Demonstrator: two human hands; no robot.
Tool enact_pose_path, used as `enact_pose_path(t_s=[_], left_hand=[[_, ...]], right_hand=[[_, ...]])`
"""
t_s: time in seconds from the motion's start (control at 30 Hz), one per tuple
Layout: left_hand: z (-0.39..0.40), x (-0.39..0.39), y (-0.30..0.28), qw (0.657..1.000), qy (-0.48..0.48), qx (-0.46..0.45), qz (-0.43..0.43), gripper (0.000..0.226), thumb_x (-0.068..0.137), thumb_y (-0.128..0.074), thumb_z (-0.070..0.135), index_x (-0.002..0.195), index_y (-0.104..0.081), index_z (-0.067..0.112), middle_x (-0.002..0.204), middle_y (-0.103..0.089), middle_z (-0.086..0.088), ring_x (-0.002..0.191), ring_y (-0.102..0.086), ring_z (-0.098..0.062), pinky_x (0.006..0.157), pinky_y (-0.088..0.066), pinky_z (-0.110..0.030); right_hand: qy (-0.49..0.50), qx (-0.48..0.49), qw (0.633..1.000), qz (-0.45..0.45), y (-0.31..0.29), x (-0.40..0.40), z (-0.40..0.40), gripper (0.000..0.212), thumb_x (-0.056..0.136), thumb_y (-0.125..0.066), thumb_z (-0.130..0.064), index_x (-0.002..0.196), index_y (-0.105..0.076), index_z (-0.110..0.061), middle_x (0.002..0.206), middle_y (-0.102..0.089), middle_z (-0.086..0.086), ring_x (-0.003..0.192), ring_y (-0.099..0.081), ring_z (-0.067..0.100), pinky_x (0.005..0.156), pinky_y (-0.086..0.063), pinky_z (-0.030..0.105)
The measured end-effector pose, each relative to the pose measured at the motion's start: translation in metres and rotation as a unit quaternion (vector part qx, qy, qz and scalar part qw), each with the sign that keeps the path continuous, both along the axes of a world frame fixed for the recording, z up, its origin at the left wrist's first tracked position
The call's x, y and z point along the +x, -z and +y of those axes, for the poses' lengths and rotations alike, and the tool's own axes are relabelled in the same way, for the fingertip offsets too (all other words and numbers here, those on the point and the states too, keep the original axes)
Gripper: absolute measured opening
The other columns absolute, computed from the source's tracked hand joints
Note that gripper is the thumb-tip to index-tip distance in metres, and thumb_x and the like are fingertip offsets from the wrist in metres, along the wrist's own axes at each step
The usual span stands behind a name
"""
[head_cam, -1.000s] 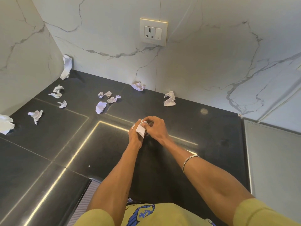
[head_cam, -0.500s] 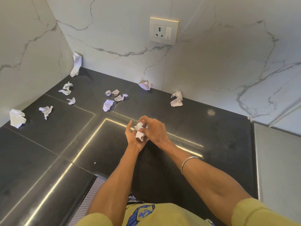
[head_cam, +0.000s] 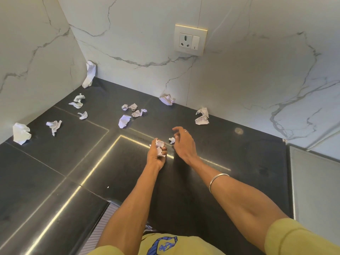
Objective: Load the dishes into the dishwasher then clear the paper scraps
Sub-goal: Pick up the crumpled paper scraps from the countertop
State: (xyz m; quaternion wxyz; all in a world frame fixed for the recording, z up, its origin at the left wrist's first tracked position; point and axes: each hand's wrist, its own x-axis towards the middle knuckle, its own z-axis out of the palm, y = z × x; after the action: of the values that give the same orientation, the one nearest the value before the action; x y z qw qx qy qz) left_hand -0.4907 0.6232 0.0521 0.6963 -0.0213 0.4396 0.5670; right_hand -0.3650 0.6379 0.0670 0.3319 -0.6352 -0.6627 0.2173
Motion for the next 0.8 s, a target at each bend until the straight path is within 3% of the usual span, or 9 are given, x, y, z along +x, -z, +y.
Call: enact_pose_path(t_s=[0.1,0.17,0.23,0.37,0.6,0.8], left_hand=[[-0.003,0.002,0.000,1.000,0.004,0.003,0.009,0.018,0.097,-0.056,0.024,0.085,-0.050,0.013,0.066,-0.050,-0.004,0.043,-0.047,-0.007,0.032,-0.033,-0.015],[-0.004,0.002,0.000,1.000,0.000,0.002,0.015,0.016,0.096,-0.057,0.024,0.087,-0.051,0.012,0.068,-0.052,-0.005,0.044,-0.047,-0.008,0.034,-0.034,-0.015],[-0.004,0.001,0.000,1.000,-0.006,0.004,0.014,0.015,0.096,-0.057,0.022,0.088,-0.049,0.013,0.069,-0.051,-0.005,0.044,-0.046,-0.008,0.034,-0.034,-0.016],[-0.005,0.001,0.001,1.000,-0.006,0.006,0.013,0.015,0.096,-0.058,0.022,0.090,-0.047,0.013,0.069,-0.049,-0.004,0.043,-0.047,-0.009,0.033,-0.035,-0.016],[-0.001,0.005,0.006,0.999,-0.014,-0.017,0.048,0.021,0.095,-0.062,0.027,0.099,-0.050,0.010,0.074,-0.056,-0.008,0.048,-0.054,-0.011,0.036,-0.041,-0.019],[0.003,0.012,0.017,0.994,-0.016,-0.035,0.101,0.029,0.093,-0.063,0.034,0.103,-0.056,0.008,0.079,-0.064,-0.011,0.058,-0.063,-0.016,0.045,-0.049,-0.025]], right_hand=[[-0.063,-0.063,0.994,-0.060,0.011,0.001,0.006,0.034,0.094,-0.055,-0.023,0.127,-0.058,-0.029,0.127,-0.054,0.001,0.117,-0.049,0.020,0.092,-0.048,0.037],[-0.089,-0.073,0.989,-0.093,0.019,-0.001,0.004,0.036,0.089,-0.061,-0.027,0.125,-0.061,-0.027,0.126,-0.055,0.001,0.115,-0.050,0.022,0.093,-0.048,0.036],[-0.089,-0.054,0.988,-0.111,0.026,-0.002,0.001,0.030,0.085,-0.063,-0.018,0.114,-0.069,-0.022,0.114,-0.061,0.002,0.105,-0.056,0.024,0.088,-0.051,0.035],[-0.051,-0.032,0.994,-0.087,0.029,0.004,-0.006,0.021,0.084,-0.060,0.001,0.089,-0.076,-0.012,0.087,-0.063,0.004,0.080,-0.062,0.020,0.070,-0.054,0.036],[-0.024,-0.044,0.998,0.041,0.017,0.017,-0.009,0.010,0.085,-0.072,-0.022,0.092,-0.078,-0.024,0.087,-0.073,-0.011,0.080,-0.065,-0.001,0.073,-0.046,0.011],[-0.036,0.015,0.993,0.111,0.004,0.004,-0.016,0.015,0.086,-0.070,-0.010,0.093,-0.080,-0.017,0.088,-0.076,-0.007,0.081,-0.069,-0.001,0.077,-0.054,0.014]])
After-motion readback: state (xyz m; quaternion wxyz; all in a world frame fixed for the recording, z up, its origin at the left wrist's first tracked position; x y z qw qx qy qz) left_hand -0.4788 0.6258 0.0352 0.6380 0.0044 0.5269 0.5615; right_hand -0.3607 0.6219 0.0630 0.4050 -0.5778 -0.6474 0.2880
